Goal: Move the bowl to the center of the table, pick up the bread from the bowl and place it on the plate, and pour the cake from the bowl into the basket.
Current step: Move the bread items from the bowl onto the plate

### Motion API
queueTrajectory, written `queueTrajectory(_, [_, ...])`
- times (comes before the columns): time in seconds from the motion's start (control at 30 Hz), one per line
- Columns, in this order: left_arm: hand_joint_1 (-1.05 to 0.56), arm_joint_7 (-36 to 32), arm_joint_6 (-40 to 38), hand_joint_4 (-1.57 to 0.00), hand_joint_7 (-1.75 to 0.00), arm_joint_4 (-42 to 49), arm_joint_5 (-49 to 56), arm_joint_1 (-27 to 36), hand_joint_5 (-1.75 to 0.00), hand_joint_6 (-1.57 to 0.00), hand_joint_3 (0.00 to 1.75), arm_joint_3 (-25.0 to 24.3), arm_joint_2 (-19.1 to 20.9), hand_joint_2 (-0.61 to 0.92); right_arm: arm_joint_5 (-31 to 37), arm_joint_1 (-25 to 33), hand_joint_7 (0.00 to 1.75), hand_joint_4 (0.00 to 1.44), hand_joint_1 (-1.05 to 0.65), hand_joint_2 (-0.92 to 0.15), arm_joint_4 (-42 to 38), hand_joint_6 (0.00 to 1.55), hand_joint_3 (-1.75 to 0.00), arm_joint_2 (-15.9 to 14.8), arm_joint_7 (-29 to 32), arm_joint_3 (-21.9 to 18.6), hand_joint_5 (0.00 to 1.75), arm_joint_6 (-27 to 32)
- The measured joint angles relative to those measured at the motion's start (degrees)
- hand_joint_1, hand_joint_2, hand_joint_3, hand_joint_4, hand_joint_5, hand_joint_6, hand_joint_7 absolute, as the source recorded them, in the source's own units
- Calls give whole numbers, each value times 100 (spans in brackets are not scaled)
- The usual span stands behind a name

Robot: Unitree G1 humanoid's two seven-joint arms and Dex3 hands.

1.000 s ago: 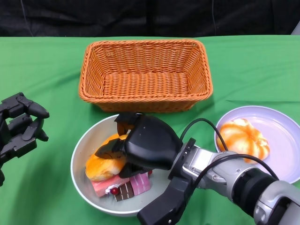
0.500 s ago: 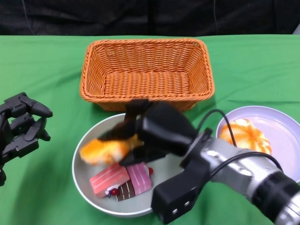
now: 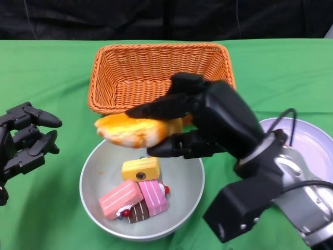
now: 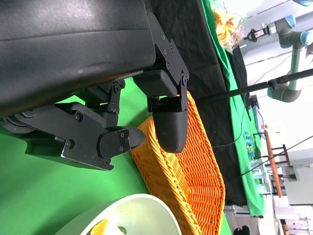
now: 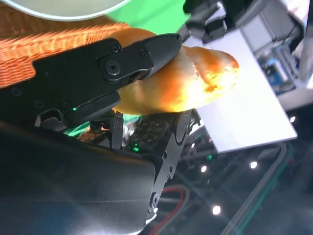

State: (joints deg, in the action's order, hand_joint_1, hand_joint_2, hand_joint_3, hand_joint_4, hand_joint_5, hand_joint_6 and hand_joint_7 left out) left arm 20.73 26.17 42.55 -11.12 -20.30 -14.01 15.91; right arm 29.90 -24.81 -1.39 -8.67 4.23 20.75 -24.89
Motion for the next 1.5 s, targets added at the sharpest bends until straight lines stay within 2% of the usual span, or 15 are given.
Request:
queueTrajectory(0.2, [4, 0, -6, -66, -79, 0, -61, -7, -135, -80, 53, -27, -22, 85, -54, 535, 14, 78, -18, -87, 108, 116, -2, -164, 58, -531, 119, 24])
queueTrajectory(0.33, [4, 2, -60, -65, -74, 0, -125, -46, -131, -79, 41, -80, -31, 89, 52, 913, 14, 78, -15, -87, 146, 116, -1, -317, 309, -992, 119, 122])
queueTrajectory(0.5, [4, 7, -70, -59, -72, 50, -135, -89, -129, -74, 34, -111, -28, 92, 120, 1316, 15, 77, -12, -87, 184, 115, 0, -520, 504, -1468, 117, 235])
queueTrajectory(0.73, [5, 49, -71, -55, -71, 154, -140, -156, -127, -71, 33, -146, -23, 92, 191, 1702, 16, 77, -12, -86, 169, 115, 0, -749, 823, -2026, 125, 384])
queueTrajectory(0.9, [6, 99, -81, -55, -71, 160, -166, -181, -128, -71, 32, -206, -19, 92, 259, 1883, 16, 75, -12, -87, 76, 115, 0, -824, 970, -2181, 130, 495])
queueTrajectory(1.1, [5, 117, -103, -57, -71, 187, -200, -188, -130, -72, 29, -238, 14, 92, 287, 1937, 15, 72, -12, -89, -291, 113, -1, -1019, 1256, -2335, 128, 495])
queueTrajectory(1.4, [6, 148, -160, -55, -72, 185, -226, -205, -132, -72, 33, -236, 34, 92, 306, 1786, 15, 72, -12, -88, -1057, 113, 0, -1090, 1435, -2311, 123, 656])
queueTrajectory(1.5, [8, 159, -168, -54, -72, 185, -233, -208, -132, -71, 35, -236, 39, 92, 399, 1699, 13, 75, -12, -87, -1349, 112, 0, -1149, 1452, -2258, 116, 830])
